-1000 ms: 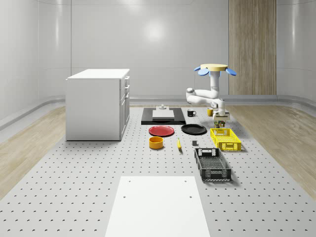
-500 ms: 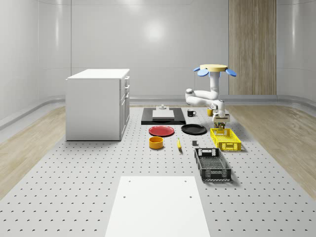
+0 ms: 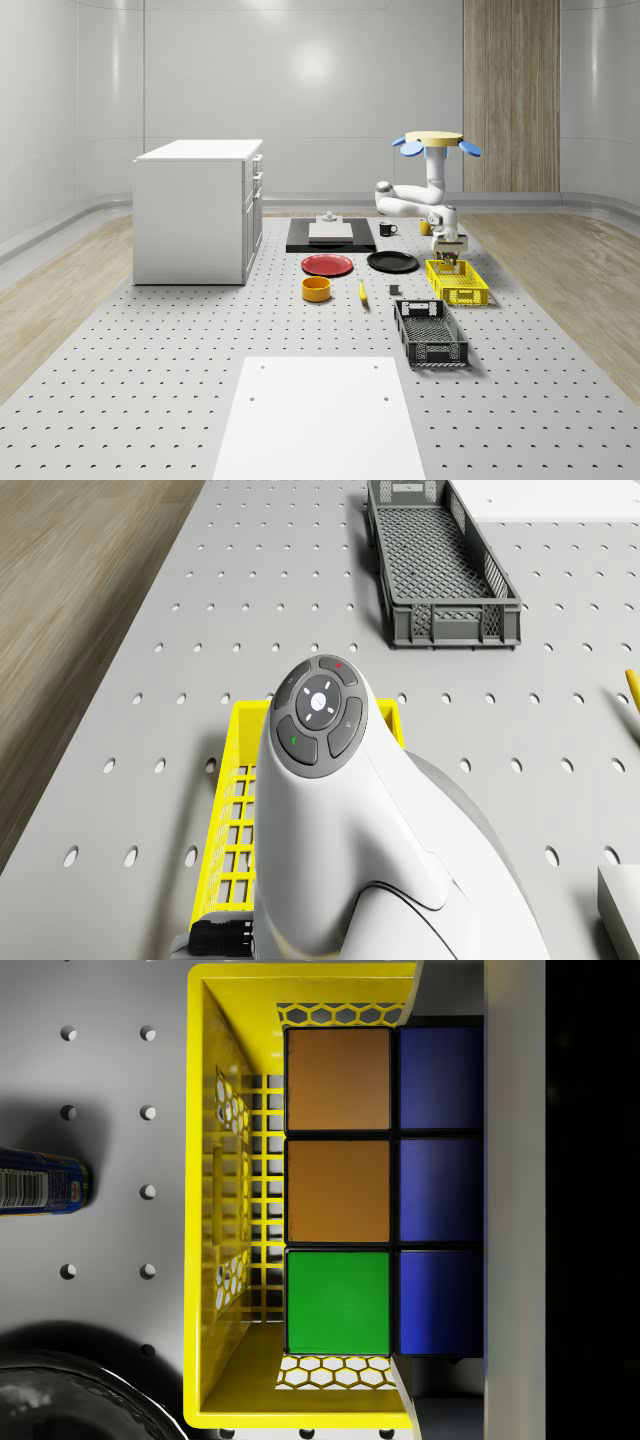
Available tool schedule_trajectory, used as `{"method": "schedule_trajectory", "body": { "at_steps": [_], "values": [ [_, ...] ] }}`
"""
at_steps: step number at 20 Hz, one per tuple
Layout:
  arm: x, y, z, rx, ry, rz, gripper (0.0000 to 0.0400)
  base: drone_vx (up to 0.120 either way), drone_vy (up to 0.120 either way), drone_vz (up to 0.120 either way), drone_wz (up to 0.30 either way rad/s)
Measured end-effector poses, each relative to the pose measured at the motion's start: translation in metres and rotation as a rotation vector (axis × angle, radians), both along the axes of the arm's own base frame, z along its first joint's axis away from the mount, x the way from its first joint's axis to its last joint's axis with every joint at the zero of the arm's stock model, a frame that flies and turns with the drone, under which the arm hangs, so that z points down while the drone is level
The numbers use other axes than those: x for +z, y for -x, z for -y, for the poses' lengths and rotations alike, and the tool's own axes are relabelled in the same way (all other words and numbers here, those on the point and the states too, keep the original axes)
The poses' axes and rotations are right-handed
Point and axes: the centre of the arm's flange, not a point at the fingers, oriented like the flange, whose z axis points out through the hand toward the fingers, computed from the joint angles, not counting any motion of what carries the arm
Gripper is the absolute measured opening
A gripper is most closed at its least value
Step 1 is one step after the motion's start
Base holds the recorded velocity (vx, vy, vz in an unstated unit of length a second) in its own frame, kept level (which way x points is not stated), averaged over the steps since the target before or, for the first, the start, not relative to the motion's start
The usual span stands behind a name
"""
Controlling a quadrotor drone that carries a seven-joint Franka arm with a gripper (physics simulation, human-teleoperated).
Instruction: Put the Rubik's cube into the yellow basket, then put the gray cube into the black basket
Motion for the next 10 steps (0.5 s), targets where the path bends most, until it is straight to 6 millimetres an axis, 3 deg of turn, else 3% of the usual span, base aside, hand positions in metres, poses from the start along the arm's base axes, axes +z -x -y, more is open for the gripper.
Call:
{"method": "schedule_trajectory", "body": {
  "at_steps": [4, 10],
  "values": [
    [0.006, 0.000, 0.000, 0.000, 0.000, 0.000, 0.0325, 0.020, 0.000, 0.000, 0.000],
    [0.030, 0.000, 0.000, 0.000, 0.000, 0.000, 0.0325, 0.000, 0.000, 0.000, 0.000]
  ]
}}
